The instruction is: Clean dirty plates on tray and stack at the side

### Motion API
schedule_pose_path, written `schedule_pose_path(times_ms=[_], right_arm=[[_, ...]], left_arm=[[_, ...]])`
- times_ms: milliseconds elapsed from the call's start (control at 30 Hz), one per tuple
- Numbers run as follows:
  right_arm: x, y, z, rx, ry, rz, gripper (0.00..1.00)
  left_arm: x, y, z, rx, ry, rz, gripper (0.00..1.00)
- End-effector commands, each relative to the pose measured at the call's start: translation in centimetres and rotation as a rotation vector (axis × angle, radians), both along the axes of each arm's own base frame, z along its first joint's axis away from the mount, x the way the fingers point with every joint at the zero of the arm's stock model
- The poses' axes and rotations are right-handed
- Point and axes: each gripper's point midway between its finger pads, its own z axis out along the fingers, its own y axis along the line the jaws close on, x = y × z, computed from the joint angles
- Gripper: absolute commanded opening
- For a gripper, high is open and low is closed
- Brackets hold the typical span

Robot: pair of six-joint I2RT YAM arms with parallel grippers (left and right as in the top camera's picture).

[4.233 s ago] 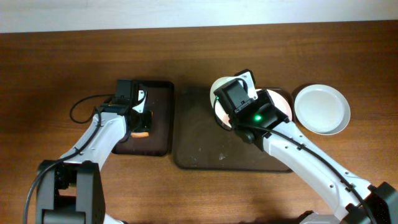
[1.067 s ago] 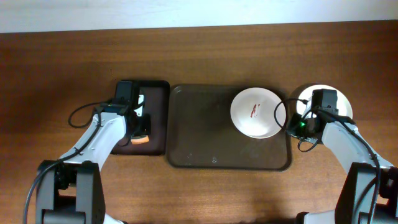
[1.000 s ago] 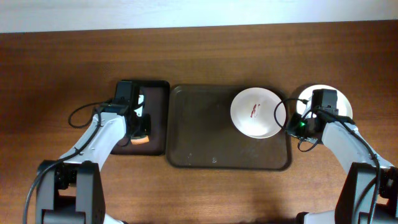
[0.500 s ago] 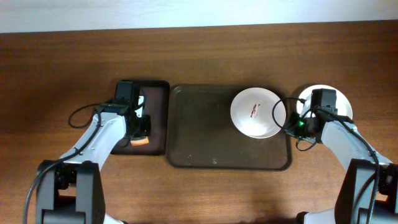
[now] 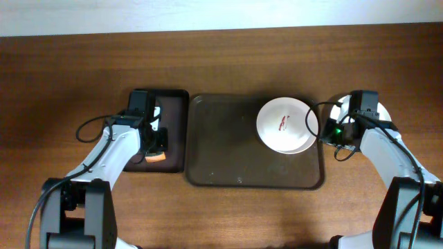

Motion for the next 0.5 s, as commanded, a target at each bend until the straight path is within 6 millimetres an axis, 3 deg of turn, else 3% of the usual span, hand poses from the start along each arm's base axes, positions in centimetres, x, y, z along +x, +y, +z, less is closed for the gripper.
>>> schedule_pose_path(times_ms=[0,133,233,467], right_arm=[[-0.4,-0.2,-1.2,-0.028,0.043,0.009,0.05],[-0.4,1.5,-3.0,0.066,0.073,0.048,0.05],[0.2,3.2,-2.9,0.154,0.042,0.103,0.05],[0.5,3.2,-2.8,0.159,0.031,0.106,0.05]], left_arm=[[0.0,0.2,-0.1,-0.002,0.005,0.016,0.0],[0.0,0.2,-0.1,-0.002,0.005,0.016,0.0],[0.0,0.2,-0.1,-0.002,0.006,0.016,0.0],[-0.1,0.2,-0.2,-0.001,0.01,0.016,0.0]])
